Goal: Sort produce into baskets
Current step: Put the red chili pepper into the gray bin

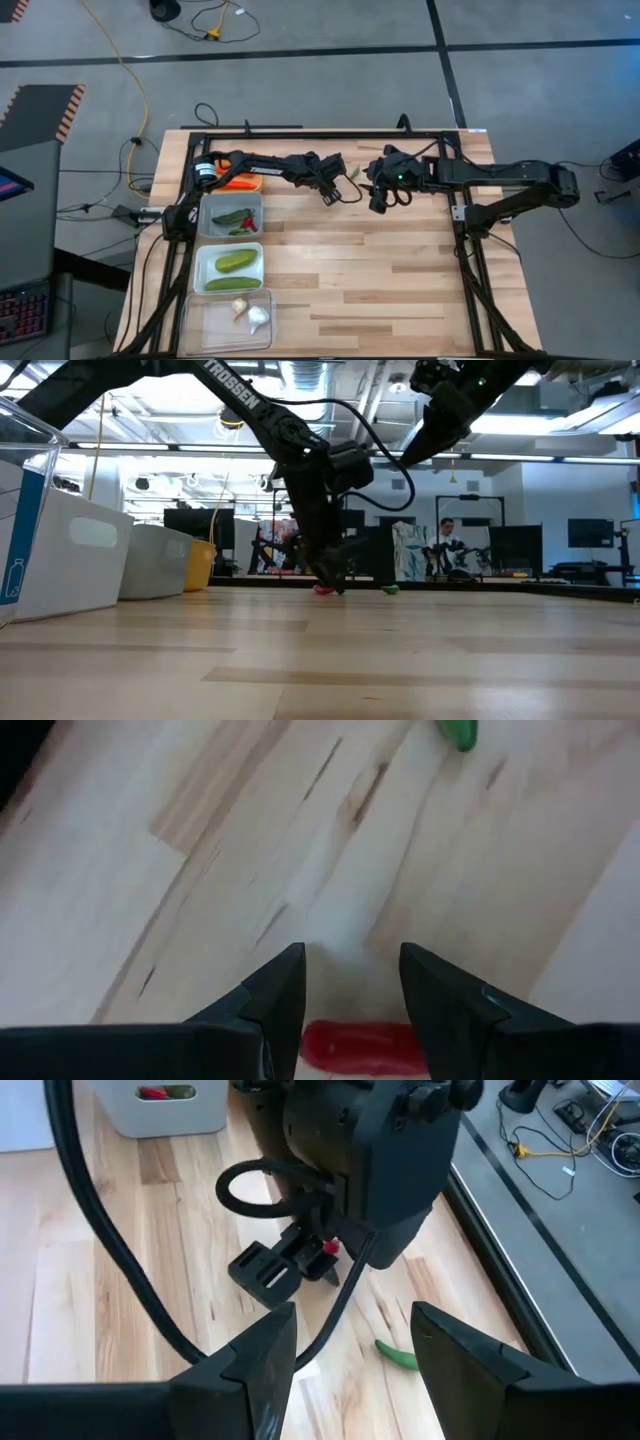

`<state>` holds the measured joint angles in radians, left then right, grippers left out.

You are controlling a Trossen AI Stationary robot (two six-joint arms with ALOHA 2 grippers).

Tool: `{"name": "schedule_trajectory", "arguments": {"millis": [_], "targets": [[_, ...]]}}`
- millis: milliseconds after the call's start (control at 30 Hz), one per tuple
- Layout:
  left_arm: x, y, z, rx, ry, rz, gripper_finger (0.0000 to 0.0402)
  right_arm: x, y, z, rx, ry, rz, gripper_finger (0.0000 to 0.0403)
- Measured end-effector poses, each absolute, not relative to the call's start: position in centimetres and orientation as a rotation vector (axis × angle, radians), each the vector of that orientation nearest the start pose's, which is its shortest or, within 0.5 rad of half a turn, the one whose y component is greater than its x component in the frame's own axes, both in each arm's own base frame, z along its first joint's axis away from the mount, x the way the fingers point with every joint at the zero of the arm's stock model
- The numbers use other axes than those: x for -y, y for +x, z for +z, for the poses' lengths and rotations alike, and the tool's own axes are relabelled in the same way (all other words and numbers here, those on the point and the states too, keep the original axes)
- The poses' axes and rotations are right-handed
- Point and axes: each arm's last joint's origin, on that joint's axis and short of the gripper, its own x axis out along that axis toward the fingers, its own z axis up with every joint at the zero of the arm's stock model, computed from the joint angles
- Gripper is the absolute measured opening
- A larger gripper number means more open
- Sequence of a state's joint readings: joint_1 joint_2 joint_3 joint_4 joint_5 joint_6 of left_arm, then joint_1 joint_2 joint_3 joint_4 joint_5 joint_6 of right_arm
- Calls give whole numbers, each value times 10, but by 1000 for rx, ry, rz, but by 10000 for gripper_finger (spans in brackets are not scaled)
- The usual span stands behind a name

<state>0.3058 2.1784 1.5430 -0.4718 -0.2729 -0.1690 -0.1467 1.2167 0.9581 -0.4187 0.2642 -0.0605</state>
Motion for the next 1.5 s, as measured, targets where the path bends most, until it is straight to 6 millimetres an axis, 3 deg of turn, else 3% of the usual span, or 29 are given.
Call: {"name": "schedule_trajectory", "arguments": {"millis": [433,667,900,1500], "targets": [[-141,429,188,-1274,75,365,151,45,251,287,-693,-97,-374,225],[-137,423,186,-1365,210,142,151,45,251,287,-693,-97,-374,225],[-139,423,186,-1358,225,99,151,45,251,287,-693,-97,-374,225],[-145,429,152,-1412,225,60,151,44,251,287,-693,-98,-371,225]]}}
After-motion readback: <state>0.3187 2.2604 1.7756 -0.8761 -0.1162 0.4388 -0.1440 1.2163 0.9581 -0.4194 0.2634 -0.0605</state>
